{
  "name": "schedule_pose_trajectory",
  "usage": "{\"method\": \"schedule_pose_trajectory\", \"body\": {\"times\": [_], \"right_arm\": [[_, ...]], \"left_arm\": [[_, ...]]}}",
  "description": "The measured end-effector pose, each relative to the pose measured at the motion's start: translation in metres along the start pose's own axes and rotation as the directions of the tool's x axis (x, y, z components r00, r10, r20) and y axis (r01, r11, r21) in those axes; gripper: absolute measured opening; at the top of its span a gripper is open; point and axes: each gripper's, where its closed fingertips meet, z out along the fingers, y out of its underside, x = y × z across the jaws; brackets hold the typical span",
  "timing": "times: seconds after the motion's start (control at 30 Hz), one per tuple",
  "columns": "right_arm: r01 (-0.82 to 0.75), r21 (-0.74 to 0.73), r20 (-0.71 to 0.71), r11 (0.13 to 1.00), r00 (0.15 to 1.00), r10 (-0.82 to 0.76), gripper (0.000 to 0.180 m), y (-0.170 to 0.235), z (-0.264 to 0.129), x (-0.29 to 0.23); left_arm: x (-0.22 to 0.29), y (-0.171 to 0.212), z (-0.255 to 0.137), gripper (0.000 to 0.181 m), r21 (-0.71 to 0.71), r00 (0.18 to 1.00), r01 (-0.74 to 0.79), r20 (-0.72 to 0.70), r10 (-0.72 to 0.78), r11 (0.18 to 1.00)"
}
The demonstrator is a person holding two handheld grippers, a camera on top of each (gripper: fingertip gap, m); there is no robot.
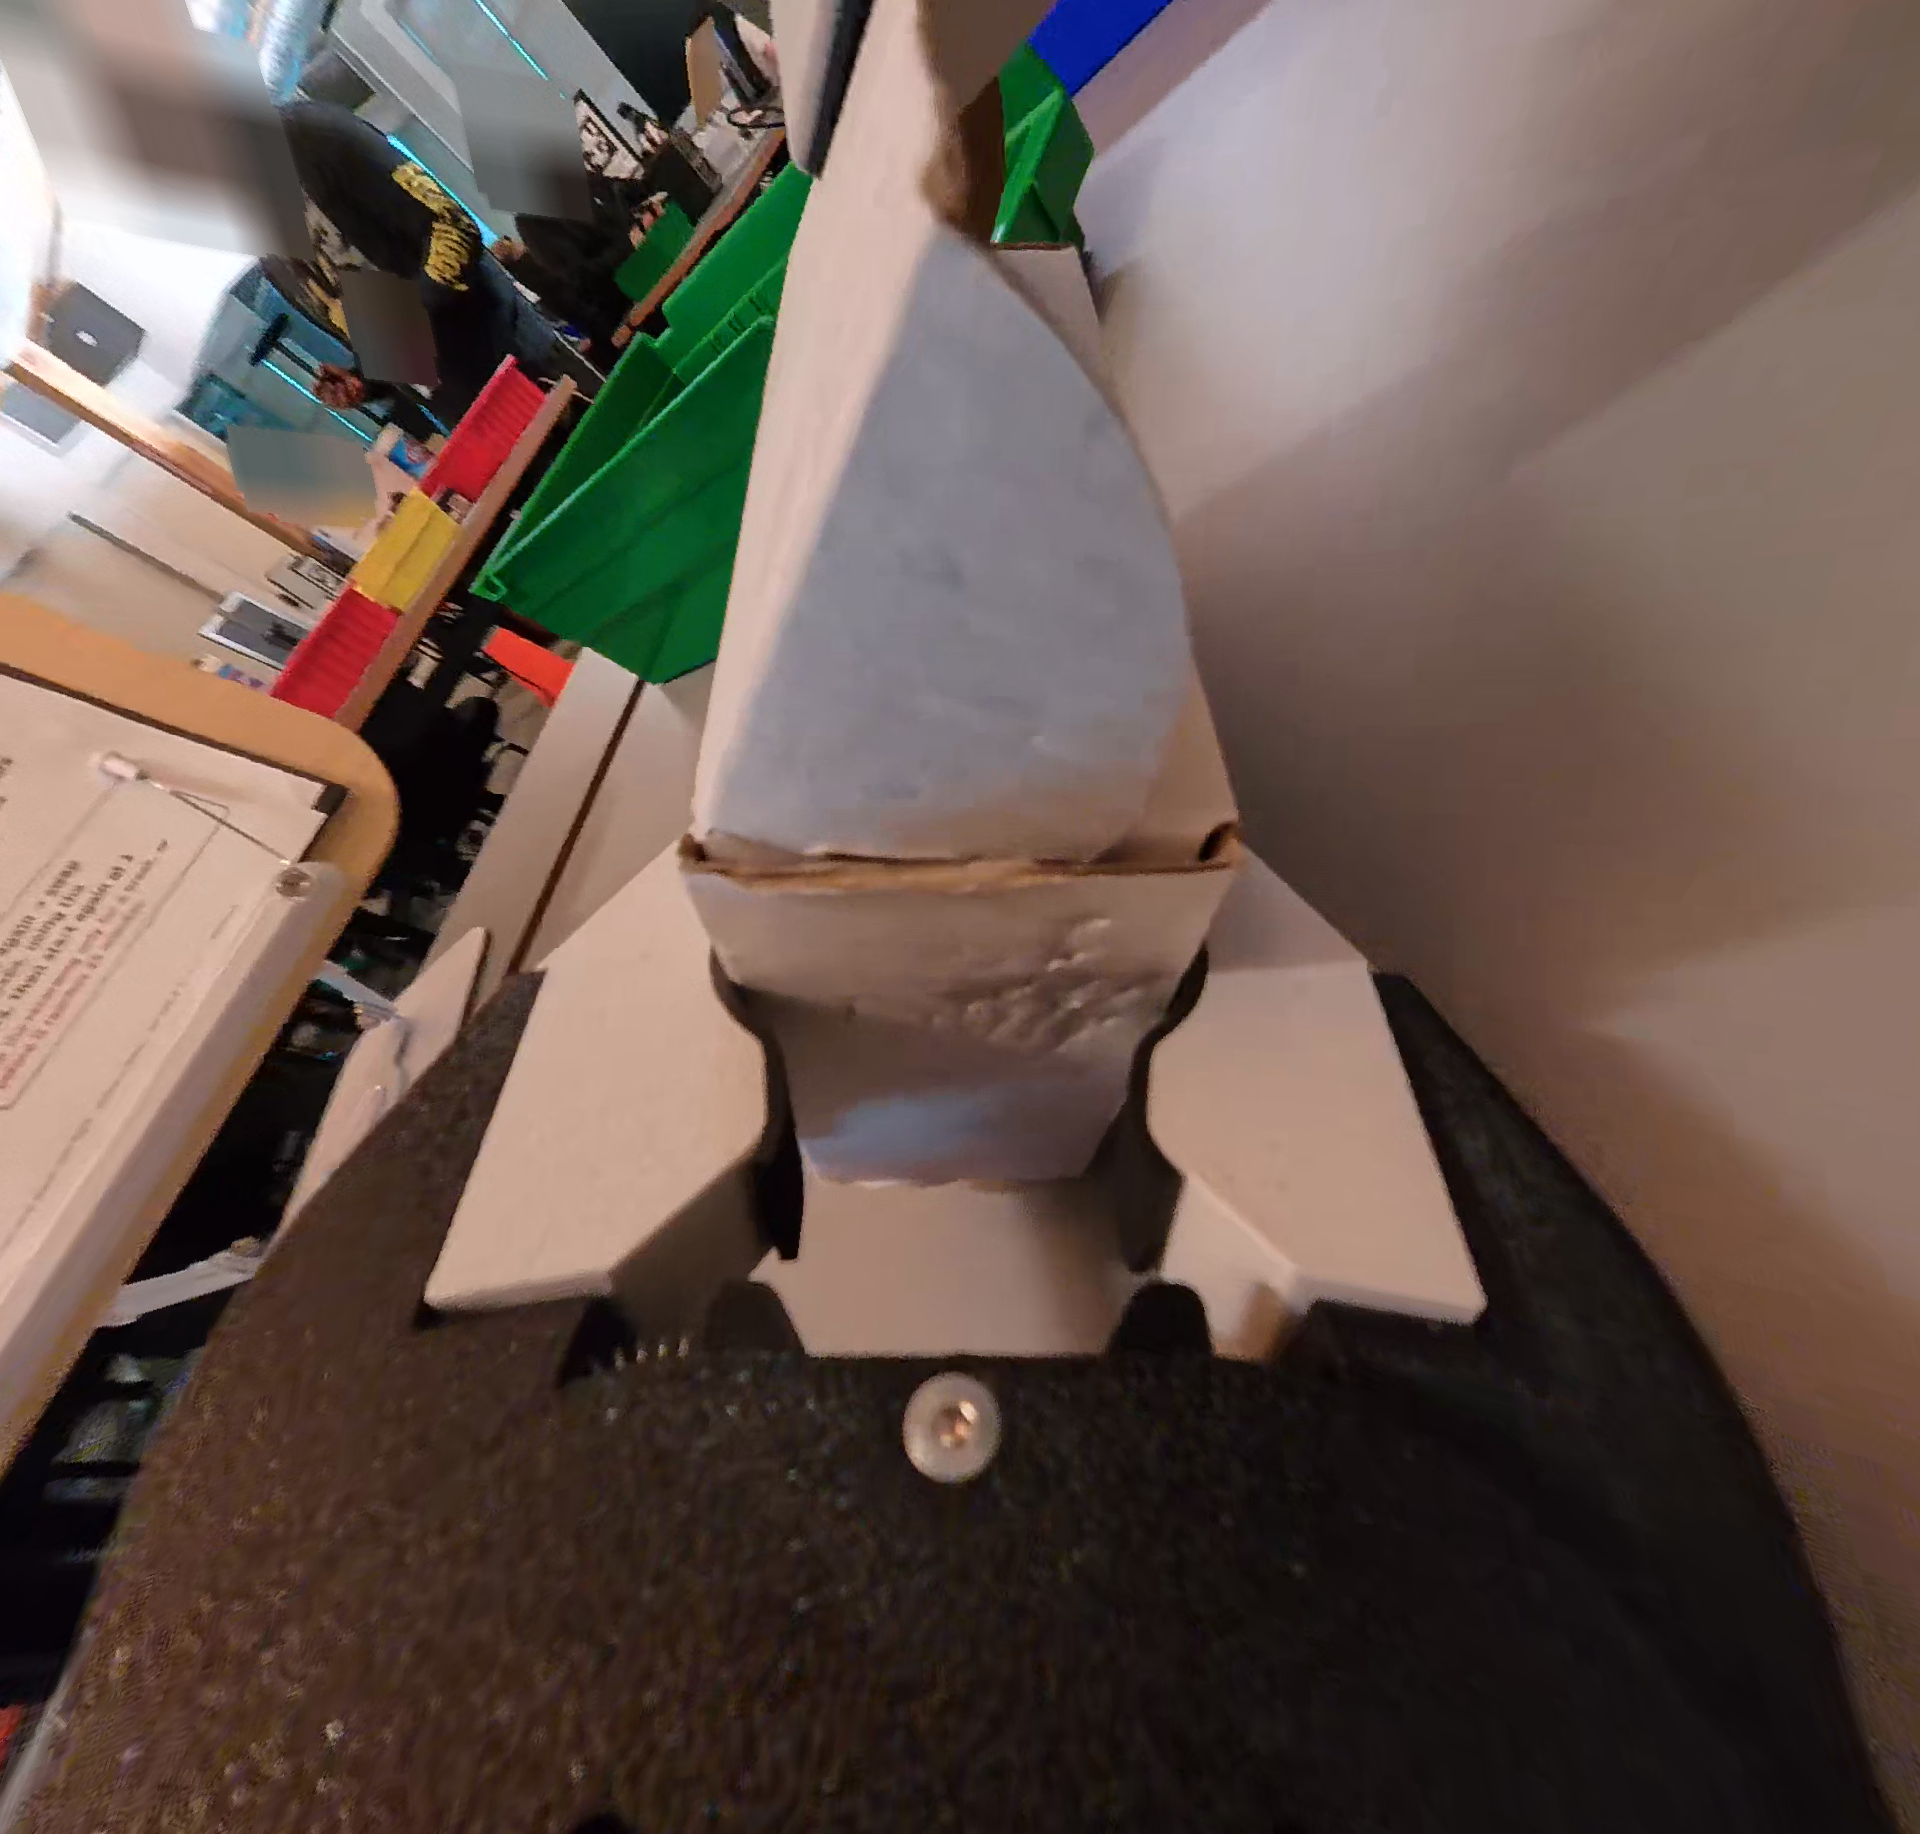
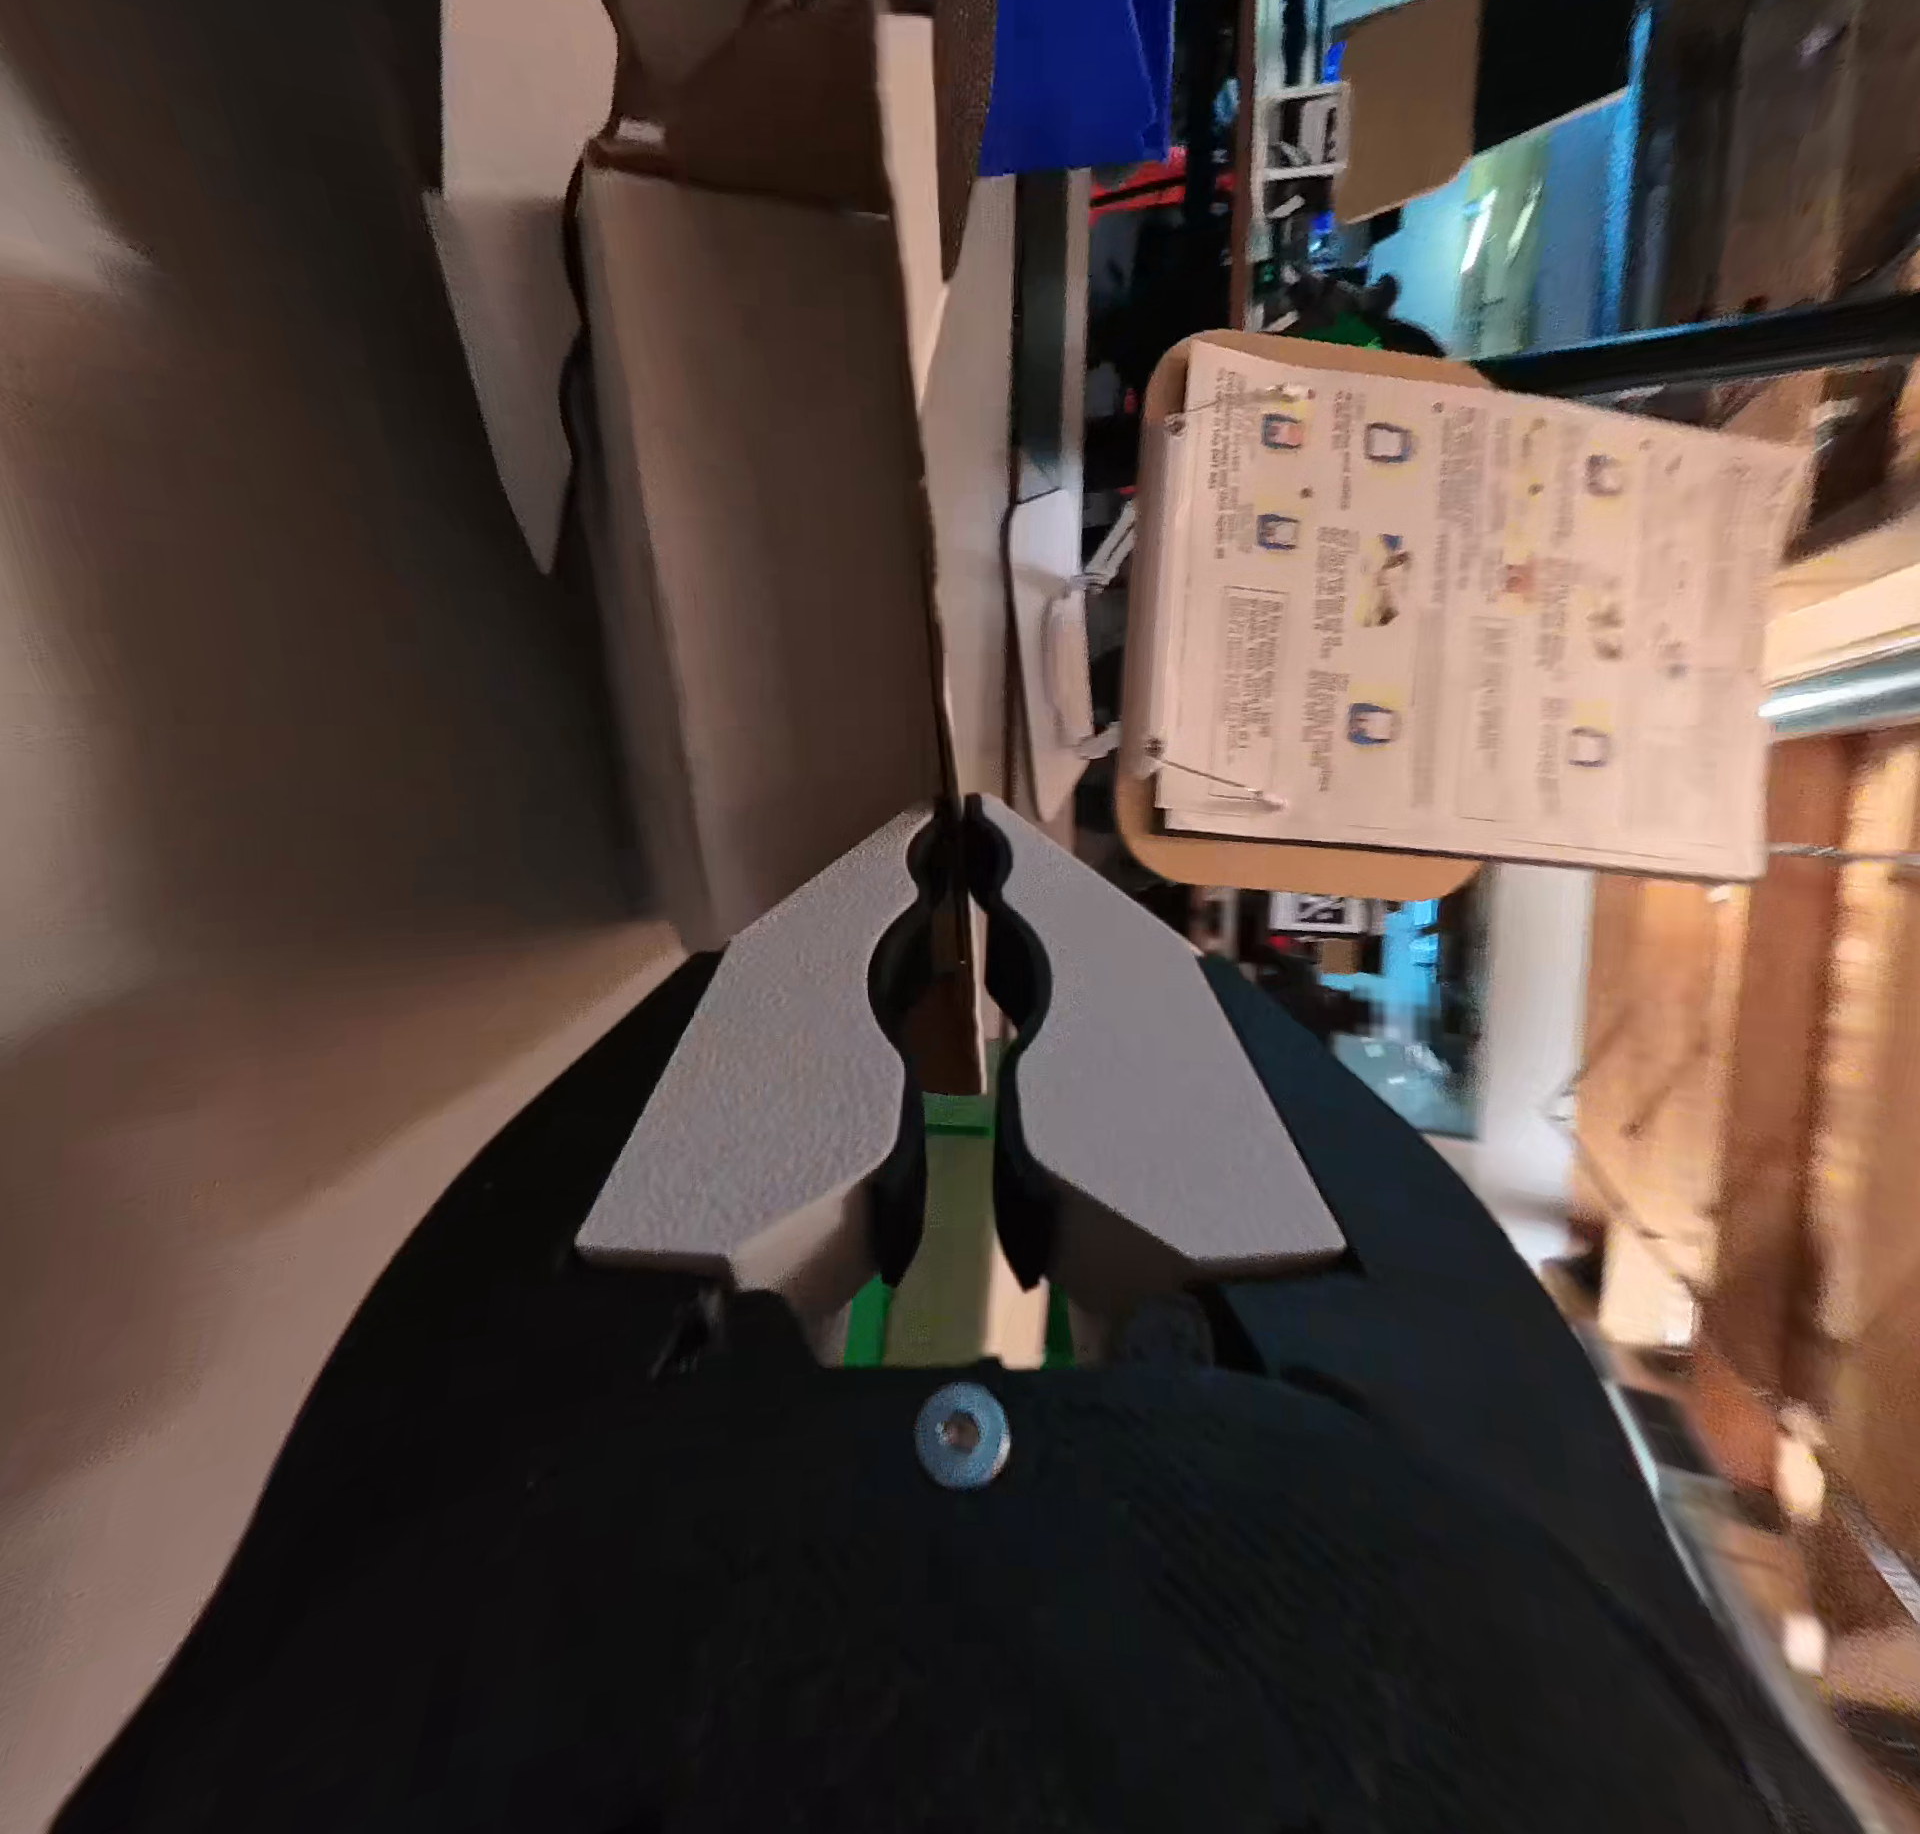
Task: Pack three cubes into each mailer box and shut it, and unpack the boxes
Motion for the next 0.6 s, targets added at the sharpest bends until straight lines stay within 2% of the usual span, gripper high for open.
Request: {"method": "schedule_pose_trajectory", "body": {"times": [0.07, 0.1, 0.17, 0.27, 0.4, 0.47, 0.6], "right_arm": [[-0.051, -0.005, 0.024, 0.999, 0.998, 0.051, 0.0, -0.004, -0.001, 0.0], [-0.056, -0.032, 0.031, 0.998, 0.998, 0.057, 0.0, -0.003, -0.002, 0.0], [-0.095, -0.087, 0.025, 0.992, 0.995, 0.097, 0.0, 0.0, -0.002, 0.005], [-0.18, -0.133, 0.053, 0.975, 0.981, 0.188, 0.0, 0.003, -0.002, 0.007], [-0.253, -0.116, 0.068, 0.961, 0.963, 0.261, 0.0, -0.005, 0.002, 0.008], [-0.249, -0.091, 0.087, 0.964, 0.962, 0.257, 0.0, -0.013, 0.005, 0.005], [-0.233, -0.091, 0.088, 0.968, 0.967, 0.241, 0.0, -0.021, 0.008, 0.004]], "left_arm": [[-0.003, 0.004, -0.004, 0.072, -0.018, 1.0, -0.002, 0.029, 0.002, 1.0], [-0.008, 0.006, -0.008, 0.079, -0.034, 0.998, 0.027, 0.061, -0.025, 0.999], [-0.019, 0.004, -0.026, 0.082, -0.023, 0.987, 0.112, 0.115, -0.108, 0.993], [-0.028, -0.015, -0.067, 0.045, 0.076, 0.967, 0.174, 0.174, -0.185, 0.982], [-0.015, -0.049, -0.097, 0.0, 0.066, 0.969, 0.017, 0.246, -0.033, 0.998], [-0.007, -0.064, -0.09, 0.0, 0.011, 0.967, -0.038, 0.252, 0.034, 0.999], [-0.006, -0.072, -0.062, 0.0, -0.21, 0.923, -0.225, 0.266, 0.277, 0.951]]}}
